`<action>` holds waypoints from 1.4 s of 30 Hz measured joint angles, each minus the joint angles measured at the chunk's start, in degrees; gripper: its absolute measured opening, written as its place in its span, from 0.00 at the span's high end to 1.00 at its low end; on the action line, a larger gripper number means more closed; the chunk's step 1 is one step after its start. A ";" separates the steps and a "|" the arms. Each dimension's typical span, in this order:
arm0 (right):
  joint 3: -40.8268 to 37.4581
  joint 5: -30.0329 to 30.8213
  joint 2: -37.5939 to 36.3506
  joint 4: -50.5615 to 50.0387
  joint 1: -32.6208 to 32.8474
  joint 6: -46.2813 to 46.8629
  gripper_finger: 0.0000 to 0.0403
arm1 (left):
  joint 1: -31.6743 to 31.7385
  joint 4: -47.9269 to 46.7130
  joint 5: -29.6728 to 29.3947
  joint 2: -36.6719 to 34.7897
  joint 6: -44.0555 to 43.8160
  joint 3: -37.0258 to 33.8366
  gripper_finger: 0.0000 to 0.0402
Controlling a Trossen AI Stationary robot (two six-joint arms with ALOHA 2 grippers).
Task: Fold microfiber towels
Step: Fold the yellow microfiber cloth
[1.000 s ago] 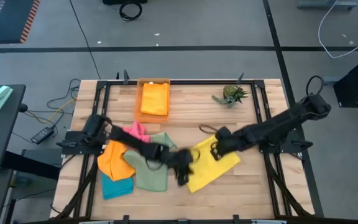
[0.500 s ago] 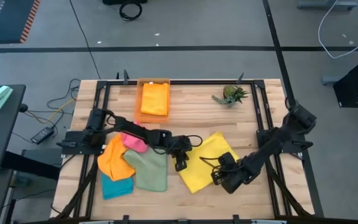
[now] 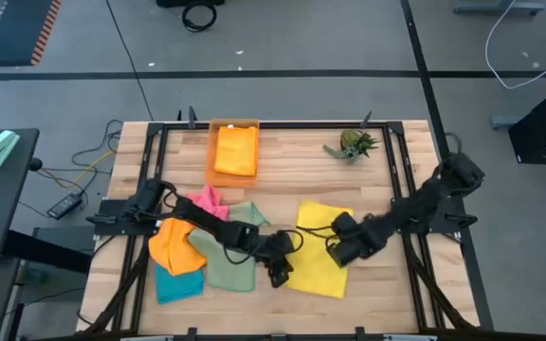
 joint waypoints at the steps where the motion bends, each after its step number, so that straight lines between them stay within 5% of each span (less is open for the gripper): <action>1: 0.02 -0.63 -1.63 0.04 -1.19 -2.63 1.00 | 0.36 0.64 -0.21 -0.17 0.48 0.04 0.99; 5: 0.28 -3.28 -8.47 3.66 -1.39 -5.12 1.00 | 2.90 0.20 -1.37 -2.51 4.59 0.07 0.97; 9: 0.19 -0.18 -10.40 11.75 6.85 1.57 1.00 | 6.87 -0.18 -2.03 -4.10 10.12 0.15 0.97; 13: 0.15 6.47 -5.00 18.82 16.21 9.15 1.00 | 10.10 0.67 -1.92 -3.85 14.17 0.11 0.98; 18: 0.12 7.40 4.42 29.35 21.95 11.72 1.00 | 11.82 0.74 1.16 -0.59 15.18 0.03 0.98; 30: 0.13 3.25 10.76 35.12 25.48 12.90 1.00 | 10.09 -1.48 2.20 2.43 15.06 0.31 0.99; 42: 0.13 4.98 1.56 35.12 26.68 -0.35 1.00 | 8.31 -2.42 4.94 -6.16 26.96 0.09 0.95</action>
